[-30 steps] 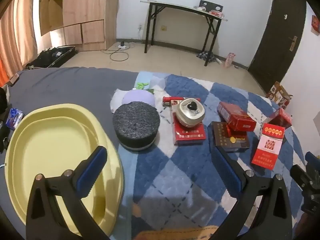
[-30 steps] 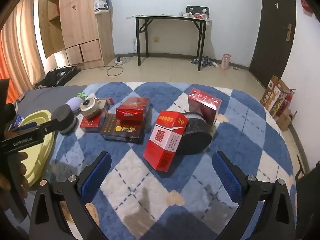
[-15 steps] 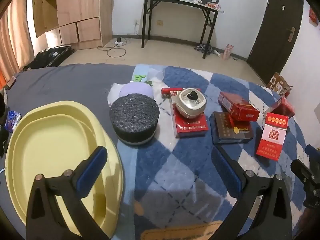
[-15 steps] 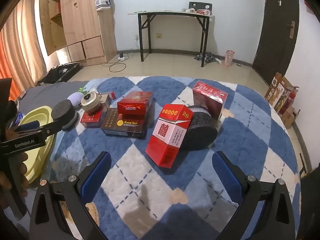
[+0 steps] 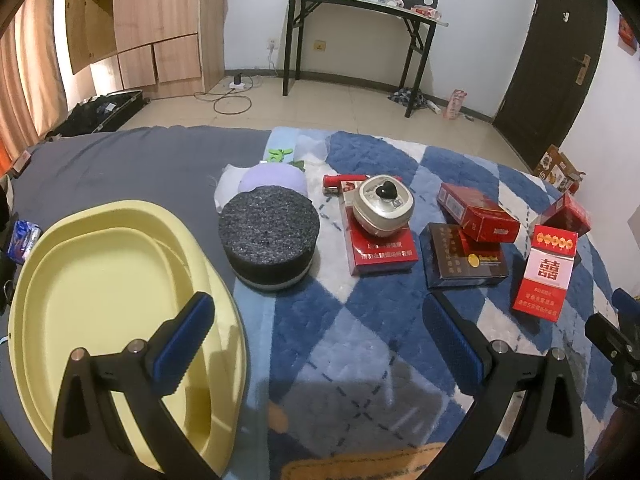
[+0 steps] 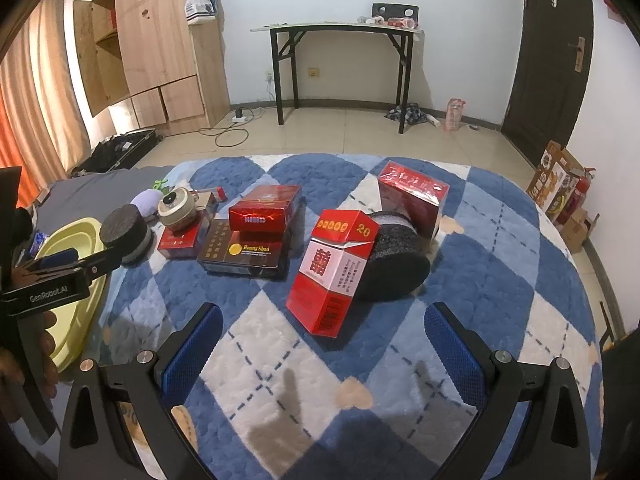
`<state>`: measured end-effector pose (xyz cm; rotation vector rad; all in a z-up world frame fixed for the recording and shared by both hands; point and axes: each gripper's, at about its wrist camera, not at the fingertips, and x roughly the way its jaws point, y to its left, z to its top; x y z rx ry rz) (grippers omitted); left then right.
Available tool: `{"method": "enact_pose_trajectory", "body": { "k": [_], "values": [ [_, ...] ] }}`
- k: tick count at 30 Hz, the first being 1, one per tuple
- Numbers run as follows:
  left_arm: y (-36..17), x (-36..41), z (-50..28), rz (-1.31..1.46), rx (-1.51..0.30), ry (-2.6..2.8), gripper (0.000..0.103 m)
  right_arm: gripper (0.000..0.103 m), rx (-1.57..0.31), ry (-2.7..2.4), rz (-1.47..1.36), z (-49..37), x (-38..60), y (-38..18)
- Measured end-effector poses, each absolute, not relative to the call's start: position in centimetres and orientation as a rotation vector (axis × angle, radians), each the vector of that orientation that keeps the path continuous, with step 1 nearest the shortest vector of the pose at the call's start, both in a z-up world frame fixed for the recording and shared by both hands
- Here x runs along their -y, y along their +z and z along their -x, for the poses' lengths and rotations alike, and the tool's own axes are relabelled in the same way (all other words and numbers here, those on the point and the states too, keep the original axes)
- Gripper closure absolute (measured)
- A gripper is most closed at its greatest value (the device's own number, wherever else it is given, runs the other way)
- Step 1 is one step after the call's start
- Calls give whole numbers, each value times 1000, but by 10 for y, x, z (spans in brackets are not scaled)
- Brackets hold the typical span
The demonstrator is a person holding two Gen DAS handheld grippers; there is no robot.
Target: Organize rigid objects
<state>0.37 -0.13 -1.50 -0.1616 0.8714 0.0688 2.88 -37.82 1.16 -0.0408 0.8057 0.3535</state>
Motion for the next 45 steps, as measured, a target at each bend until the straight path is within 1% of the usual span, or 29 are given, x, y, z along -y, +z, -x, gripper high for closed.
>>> {"method": "enact_pose_trajectory", "body": {
  "k": [12, 28, 45],
  "values": [
    [-25, 6, -6, 148, -915, 63, 0, 0, -818, 371, 91, -33, 374, 7],
    [-28, 7, -7, 161, -936, 56, 0, 0, -830, 381, 83, -34, 374, 2],
    [-25, 5, -7, 142, -931, 62, 0, 0, -836, 371, 69, -38, 382, 2]
  ]
}}
